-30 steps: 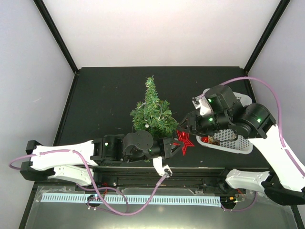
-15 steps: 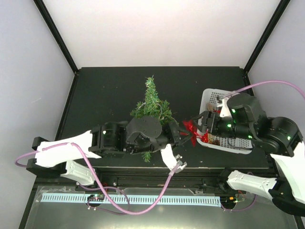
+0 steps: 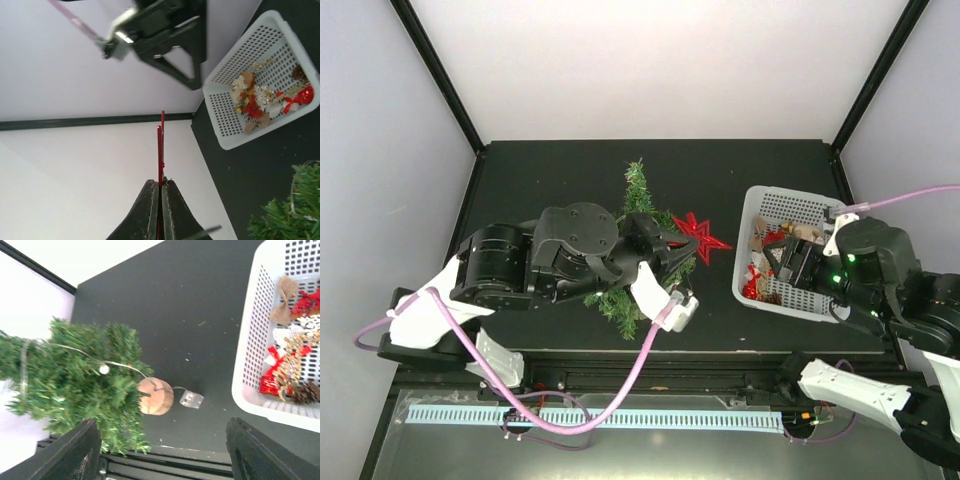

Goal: Decorate the small christmas tree

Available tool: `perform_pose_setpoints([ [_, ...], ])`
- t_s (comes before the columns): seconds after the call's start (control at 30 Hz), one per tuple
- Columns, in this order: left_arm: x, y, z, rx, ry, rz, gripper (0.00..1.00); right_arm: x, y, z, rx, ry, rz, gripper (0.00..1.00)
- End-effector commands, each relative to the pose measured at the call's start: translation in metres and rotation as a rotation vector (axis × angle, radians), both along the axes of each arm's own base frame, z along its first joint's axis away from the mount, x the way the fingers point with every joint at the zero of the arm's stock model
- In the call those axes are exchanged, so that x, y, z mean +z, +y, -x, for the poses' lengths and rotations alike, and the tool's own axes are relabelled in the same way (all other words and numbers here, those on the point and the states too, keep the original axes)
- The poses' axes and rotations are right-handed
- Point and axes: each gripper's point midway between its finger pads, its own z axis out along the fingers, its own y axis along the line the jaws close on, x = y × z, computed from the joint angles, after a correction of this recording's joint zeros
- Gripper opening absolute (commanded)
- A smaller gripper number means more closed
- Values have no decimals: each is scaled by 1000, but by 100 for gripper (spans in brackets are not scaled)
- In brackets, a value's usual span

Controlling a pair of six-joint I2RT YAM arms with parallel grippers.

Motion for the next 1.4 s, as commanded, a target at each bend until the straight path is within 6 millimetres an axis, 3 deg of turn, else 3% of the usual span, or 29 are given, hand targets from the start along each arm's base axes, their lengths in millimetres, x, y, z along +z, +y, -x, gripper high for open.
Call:
perform_pose_setpoints([
  [0.0,35,15,-18,121,22,88,2,-22,-4,-2,-1,-7,51,70],
  [0.17,94,42,-29,173,17,306,2,-33,0,2,36,-30,16,69],
  [0.27,119,70,-36,191,76,439,2,-42,0,0,27,-36,18,68],
  [0.4,128,108,-51,203,233,557,2,-45,12,-10,49,-80,-5,67],
  [0.57,119,133,-40,130,398,584,1,-29,51,-28,135,-131,-72,62],
  [0.63,116,137,-32,99,474,589,2,-11,65,-34,172,-166,-103,60],
  [0.8,105,135,-23,39,678,583,2,55,98,-41,339,-348,-117,55],
  [0.97,95,136,-16,-28,888,554,2,117,126,-34,538,-508,-84,51],
  [1.23,82,132,-14,-133,1170,486,2,161,132,-20,637,-592,-94,49],
  [1.37,89,135,-38,-148,1237,513,2,164,133,-23,619,-594,-110,49],
])
